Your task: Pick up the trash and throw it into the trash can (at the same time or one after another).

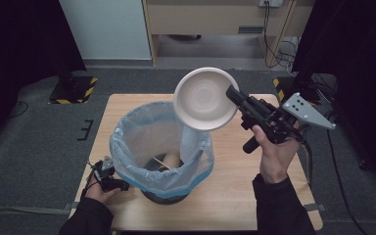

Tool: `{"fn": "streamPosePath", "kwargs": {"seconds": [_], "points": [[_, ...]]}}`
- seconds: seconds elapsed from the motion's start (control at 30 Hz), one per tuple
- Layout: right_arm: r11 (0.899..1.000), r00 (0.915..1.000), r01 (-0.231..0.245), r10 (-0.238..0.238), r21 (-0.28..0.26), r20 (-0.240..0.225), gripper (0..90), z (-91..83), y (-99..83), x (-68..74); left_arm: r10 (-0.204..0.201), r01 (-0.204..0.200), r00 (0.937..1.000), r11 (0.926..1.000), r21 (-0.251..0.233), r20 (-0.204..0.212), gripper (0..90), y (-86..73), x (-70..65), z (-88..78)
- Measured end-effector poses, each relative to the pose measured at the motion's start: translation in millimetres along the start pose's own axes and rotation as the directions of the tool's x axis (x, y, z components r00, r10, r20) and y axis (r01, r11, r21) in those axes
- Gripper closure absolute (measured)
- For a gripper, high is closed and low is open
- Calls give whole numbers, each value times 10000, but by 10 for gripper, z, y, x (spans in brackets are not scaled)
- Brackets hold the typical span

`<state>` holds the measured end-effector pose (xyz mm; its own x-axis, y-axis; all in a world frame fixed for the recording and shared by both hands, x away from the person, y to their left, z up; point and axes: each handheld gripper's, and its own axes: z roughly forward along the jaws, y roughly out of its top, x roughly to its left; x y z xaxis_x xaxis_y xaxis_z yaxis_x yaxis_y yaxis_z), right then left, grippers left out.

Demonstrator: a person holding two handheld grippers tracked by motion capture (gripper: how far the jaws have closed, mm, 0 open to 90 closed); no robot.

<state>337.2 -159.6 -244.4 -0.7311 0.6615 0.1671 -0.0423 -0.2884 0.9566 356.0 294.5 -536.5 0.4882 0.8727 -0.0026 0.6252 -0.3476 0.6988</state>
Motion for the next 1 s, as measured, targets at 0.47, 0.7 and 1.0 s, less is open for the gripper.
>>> {"fn": "streamPosePath", "kwargs": {"seconds": [0.47,0.7,1.0], "points": [[9965,9991,49,-14,839,-426,840,358,-222,189,-2,2,10000,10000,0,2,0,0,0,0],[9825,9970,209,-66,1851,-775,827,504,-404,260,1,-1,10000,10000,2,2,0,0,0,0],[9843,9994,138,-80,1760,-339,738,389,-332,82,1,-1,10000,10000,3,4,0,0,0,0]]}}
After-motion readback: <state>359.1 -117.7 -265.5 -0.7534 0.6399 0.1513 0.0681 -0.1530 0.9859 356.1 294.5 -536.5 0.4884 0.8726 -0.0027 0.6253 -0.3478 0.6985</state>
